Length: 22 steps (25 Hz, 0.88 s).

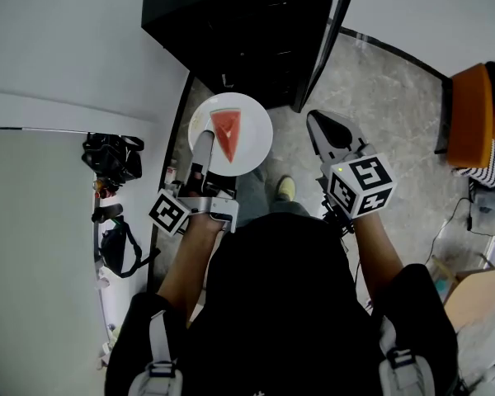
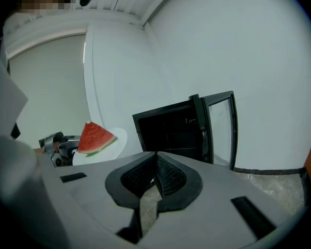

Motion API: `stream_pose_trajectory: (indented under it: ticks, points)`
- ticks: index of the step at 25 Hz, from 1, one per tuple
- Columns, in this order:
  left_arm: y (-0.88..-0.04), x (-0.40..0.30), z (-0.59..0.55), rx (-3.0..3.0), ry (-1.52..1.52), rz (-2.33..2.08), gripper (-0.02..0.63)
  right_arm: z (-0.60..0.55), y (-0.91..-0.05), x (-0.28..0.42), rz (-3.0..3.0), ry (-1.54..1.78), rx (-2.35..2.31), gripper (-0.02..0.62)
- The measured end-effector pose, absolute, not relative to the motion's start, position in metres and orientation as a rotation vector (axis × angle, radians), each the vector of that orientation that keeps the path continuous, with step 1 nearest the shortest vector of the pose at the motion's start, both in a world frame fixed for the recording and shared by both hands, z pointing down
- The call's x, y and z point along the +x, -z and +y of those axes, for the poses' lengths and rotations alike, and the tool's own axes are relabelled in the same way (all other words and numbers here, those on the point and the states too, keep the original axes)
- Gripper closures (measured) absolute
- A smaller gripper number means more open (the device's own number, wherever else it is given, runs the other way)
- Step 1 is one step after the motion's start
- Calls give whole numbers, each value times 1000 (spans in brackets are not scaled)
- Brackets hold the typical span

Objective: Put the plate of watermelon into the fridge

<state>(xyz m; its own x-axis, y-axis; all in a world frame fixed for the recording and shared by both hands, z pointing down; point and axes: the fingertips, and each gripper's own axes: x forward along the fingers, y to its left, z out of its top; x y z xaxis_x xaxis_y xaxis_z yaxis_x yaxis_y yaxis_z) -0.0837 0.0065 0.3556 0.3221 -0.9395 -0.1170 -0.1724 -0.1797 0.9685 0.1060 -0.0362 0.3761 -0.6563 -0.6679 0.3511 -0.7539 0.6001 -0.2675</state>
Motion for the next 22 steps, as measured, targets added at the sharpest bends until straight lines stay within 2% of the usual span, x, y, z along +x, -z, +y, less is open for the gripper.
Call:
stream_pose_trajectory:
  ticks: [22]
  points:
    - [-368,-95,-55,1574,946,-1021,572,-92,-376,93,-2589,-590,1189,575]
